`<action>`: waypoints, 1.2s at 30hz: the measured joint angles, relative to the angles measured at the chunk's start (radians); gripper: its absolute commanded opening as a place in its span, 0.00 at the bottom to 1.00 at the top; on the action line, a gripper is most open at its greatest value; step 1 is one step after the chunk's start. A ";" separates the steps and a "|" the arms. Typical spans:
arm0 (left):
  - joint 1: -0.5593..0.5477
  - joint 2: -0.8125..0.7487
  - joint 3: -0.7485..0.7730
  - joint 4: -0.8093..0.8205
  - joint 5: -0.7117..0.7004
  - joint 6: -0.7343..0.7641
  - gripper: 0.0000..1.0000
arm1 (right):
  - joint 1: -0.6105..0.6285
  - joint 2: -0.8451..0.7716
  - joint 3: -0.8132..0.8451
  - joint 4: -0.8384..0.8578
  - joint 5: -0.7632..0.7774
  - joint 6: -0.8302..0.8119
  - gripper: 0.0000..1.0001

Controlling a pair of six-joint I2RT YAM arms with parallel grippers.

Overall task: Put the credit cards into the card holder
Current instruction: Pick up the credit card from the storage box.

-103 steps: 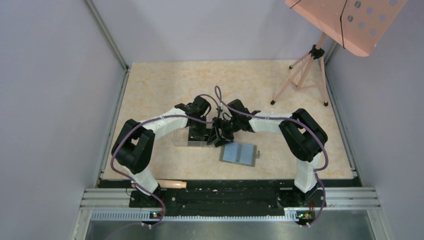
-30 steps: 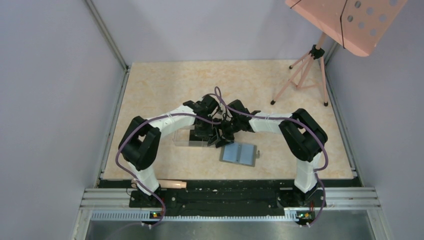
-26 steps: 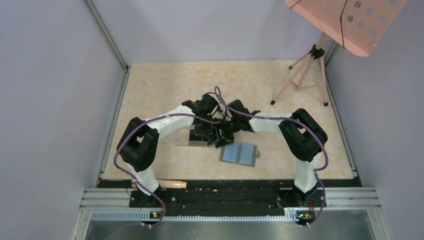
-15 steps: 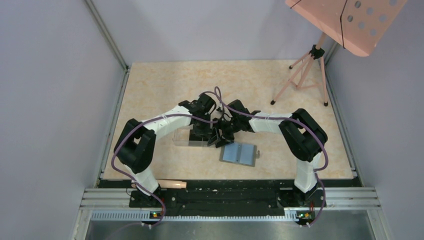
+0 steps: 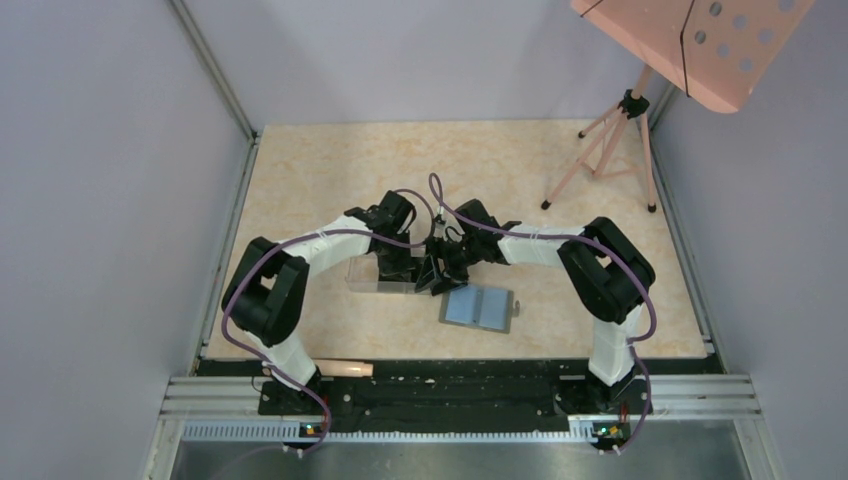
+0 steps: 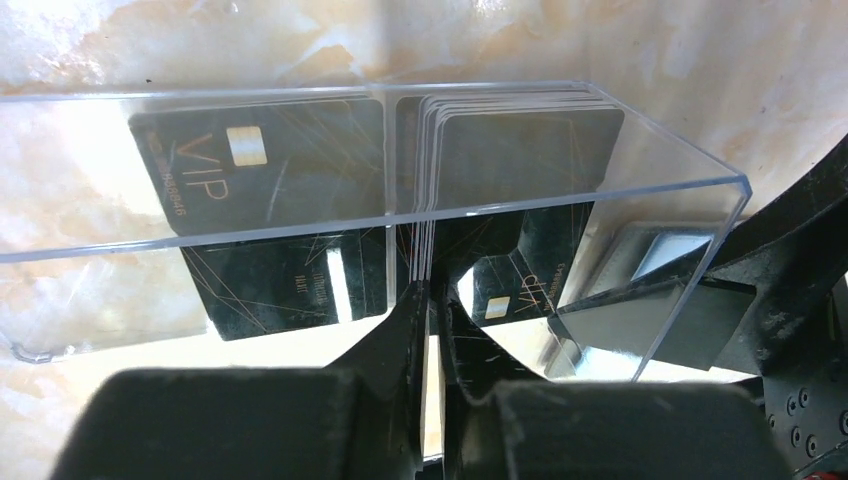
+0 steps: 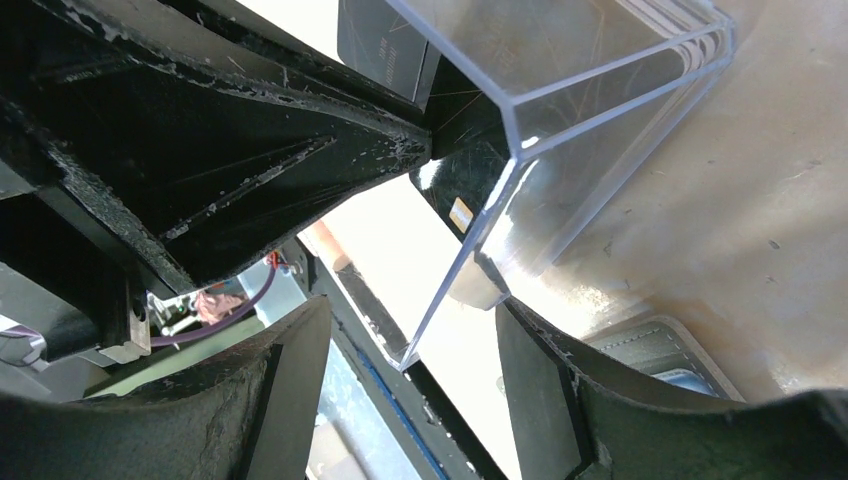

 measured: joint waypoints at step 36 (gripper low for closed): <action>-0.029 -0.022 0.074 -0.083 -0.029 0.029 0.11 | 0.000 0.000 0.000 -0.008 0.000 -0.002 0.61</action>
